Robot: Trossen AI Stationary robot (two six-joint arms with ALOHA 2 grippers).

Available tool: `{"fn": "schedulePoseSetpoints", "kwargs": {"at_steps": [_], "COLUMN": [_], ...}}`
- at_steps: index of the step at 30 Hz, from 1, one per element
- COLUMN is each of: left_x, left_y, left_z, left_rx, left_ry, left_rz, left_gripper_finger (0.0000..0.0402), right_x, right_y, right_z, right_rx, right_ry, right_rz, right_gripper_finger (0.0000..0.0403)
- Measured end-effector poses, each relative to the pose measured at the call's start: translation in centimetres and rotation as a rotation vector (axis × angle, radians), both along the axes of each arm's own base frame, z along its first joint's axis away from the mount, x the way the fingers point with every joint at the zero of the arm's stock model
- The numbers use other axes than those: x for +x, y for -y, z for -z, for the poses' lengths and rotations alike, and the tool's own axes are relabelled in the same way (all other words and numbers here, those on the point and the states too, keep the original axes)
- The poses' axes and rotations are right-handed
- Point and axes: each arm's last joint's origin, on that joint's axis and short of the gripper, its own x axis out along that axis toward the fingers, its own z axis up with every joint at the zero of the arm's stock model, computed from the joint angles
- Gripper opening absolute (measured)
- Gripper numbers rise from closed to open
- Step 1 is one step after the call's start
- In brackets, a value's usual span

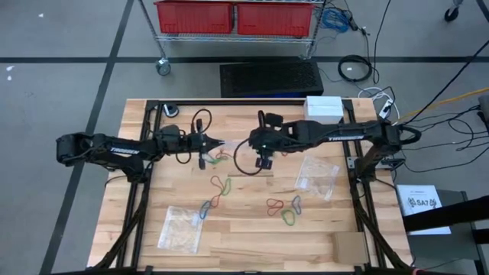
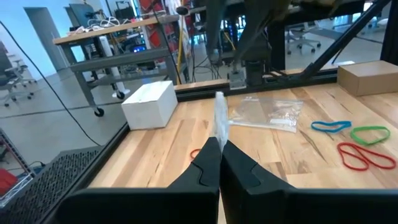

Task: Sort rubber bands
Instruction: Open the top zip bag

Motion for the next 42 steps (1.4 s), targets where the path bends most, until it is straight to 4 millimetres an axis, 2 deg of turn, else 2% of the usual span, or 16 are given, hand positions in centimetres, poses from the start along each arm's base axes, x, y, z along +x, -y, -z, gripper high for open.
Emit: {"fn": "schedulePoseSetpoints", "kwargs": {"at_steps": [4, 9, 11, 24, 42], "left_x": [0.0, 0.0, 0.0, 0.0, 0.0], "left_y": [0.0, 0.0, 0.0, 0.0, 0.0], "left_z": [0.0, 0.0, 0.1, 0.1, 0.1], "left_rx": [0.001, 0.0, 0.0, -0.002, -0.003], "left_ry": [-0.001, -0.004, -0.005, -0.009, -0.014], "left_rz": [0.0, 0.0, 0.0, 0.0, -0.002], "left_gripper_finger": [0.0, 0.0, 0.0, 0.0, 0.0], "right_x": [1.4, 3.3, 3.9, 4.5, 4.2], "right_y": [-0.2, -0.1, -0.1, 0.5, 0.0], "right_z": [0.4, 2.7, 3.1, 3.4, 2.7], "right_rx": [-0.048, -0.087, -0.107, -0.13, -0.124], "right_ry": [0.044, -0.003, 0.008, 0.028, 0.051], "right_rz": [-0.077, -0.128, -0.142, -0.147, -0.164], "right_gripper_finger": [0.0116, 0.0031, 0.0009, 0.0001, 0.0]}}
